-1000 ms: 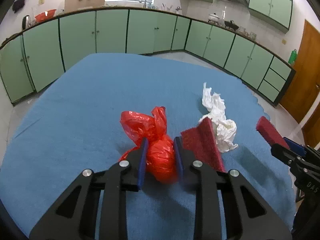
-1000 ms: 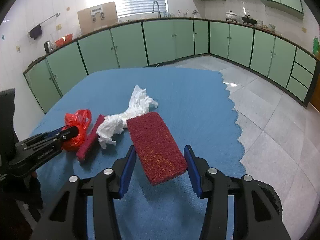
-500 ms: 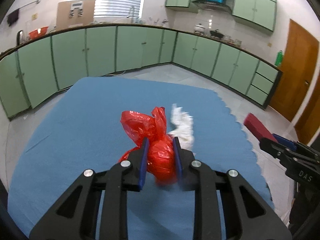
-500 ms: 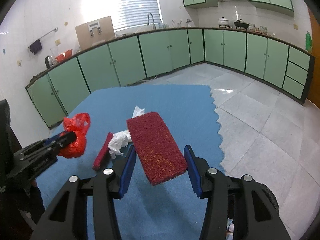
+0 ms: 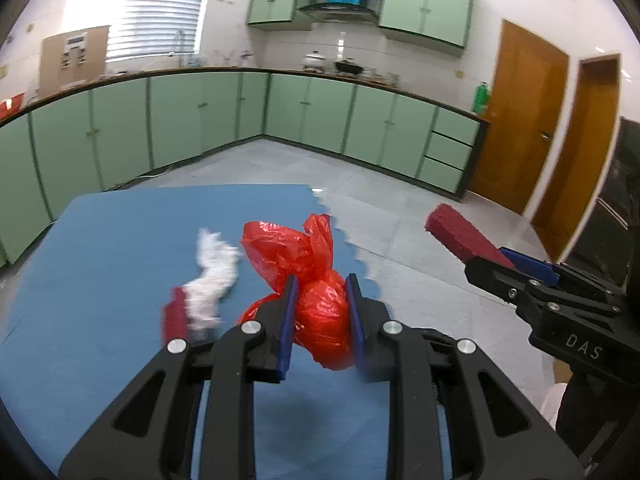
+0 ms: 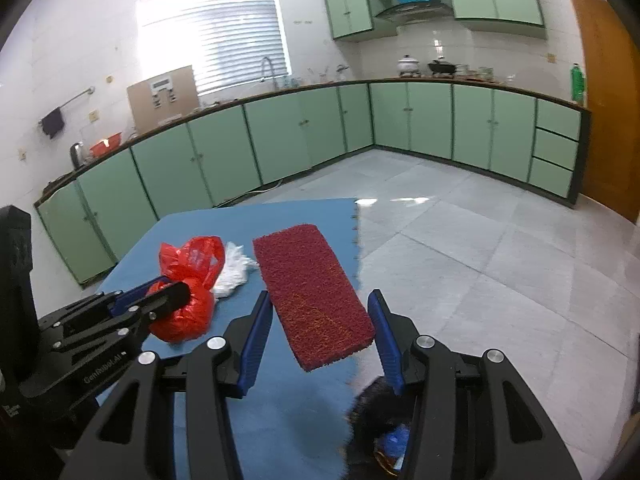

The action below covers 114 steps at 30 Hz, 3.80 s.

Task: Collect trash
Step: 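Carry the red bag over the black bin and open the left tool, then move both tools back over the table toward the scrub pad and tissue, then grasp the red scrub pad with the left tool while the right tool grasps the white tissue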

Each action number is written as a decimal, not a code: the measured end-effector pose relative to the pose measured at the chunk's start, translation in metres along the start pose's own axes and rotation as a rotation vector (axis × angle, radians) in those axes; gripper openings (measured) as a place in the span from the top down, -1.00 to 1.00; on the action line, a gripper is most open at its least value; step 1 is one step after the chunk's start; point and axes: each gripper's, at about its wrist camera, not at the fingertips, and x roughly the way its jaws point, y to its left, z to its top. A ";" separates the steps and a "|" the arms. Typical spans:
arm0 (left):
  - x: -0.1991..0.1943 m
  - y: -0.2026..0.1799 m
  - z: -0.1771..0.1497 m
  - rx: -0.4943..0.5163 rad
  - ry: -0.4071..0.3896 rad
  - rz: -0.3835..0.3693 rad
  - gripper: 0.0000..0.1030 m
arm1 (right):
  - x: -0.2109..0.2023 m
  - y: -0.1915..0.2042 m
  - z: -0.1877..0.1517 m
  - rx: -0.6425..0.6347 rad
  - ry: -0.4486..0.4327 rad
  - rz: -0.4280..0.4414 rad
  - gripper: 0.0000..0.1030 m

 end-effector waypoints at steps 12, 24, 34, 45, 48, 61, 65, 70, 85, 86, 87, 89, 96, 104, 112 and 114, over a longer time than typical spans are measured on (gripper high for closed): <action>0.027 -0.085 -0.020 0.096 0.027 -0.161 0.56 | -0.045 -0.072 -0.024 0.092 -0.008 -0.158 0.05; 0.063 -0.144 -0.055 0.161 0.087 -0.265 0.56 | -0.062 -0.116 -0.057 0.167 0.019 -0.247 0.05; 0.091 -0.164 -0.072 0.188 0.148 -0.276 0.55 | -0.048 -0.144 -0.081 0.215 0.070 -0.264 0.05; 0.103 -0.158 -0.069 0.154 0.185 -0.280 -0.03 | -0.027 -0.163 -0.104 0.215 0.133 -0.291 -0.37; 0.098 -0.152 -0.063 0.145 0.169 -0.268 -0.15 | -0.030 -0.162 -0.101 0.212 0.120 -0.302 -0.62; 0.049 -0.094 -0.028 0.064 0.036 -0.131 -0.69 | -0.037 -0.133 -0.070 0.219 0.063 -0.274 -0.88; 0.033 -0.064 -0.021 0.035 0.012 -0.053 -0.70 | -0.032 -0.110 -0.059 0.193 0.042 -0.242 -0.88; 0.016 -0.028 -0.017 0.005 -0.008 0.042 -0.70 | -0.017 -0.075 -0.044 0.147 0.031 -0.182 -0.88; 0.001 0.077 -0.024 -0.106 0.012 0.258 -0.70 | 0.034 0.014 -0.023 0.025 0.036 -0.045 -0.88; 0.003 0.082 -0.025 -0.109 0.019 0.264 -0.70 | 0.035 0.016 -0.022 0.022 0.036 -0.041 -0.88; 0.002 0.086 -0.027 -0.112 0.023 0.268 -0.70 | 0.038 0.020 -0.022 0.017 0.037 -0.037 -0.88; 0.005 0.094 -0.029 -0.120 0.037 0.275 -0.70 | 0.043 0.026 -0.022 0.007 0.042 -0.032 -0.88; 0.020 0.107 -0.036 -0.137 0.081 0.272 -0.68 | 0.060 0.040 -0.025 -0.013 0.066 -0.020 -0.88; 0.034 0.118 -0.045 -0.140 0.119 0.282 -0.53 | 0.072 0.043 -0.027 -0.019 0.088 -0.016 -0.88; 0.040 0.126 -0.050 -0.138 0.153 0.279 -0.46 | 0.081 0.047 -0.027 -0.023 0.107 -0.011 -0.88; 0.040 0.129 -0.051 -0.144 0.157 0.280 -0.45 | 0.083 0.049 -0.027 -0.028 0.111 -0.009 -0.88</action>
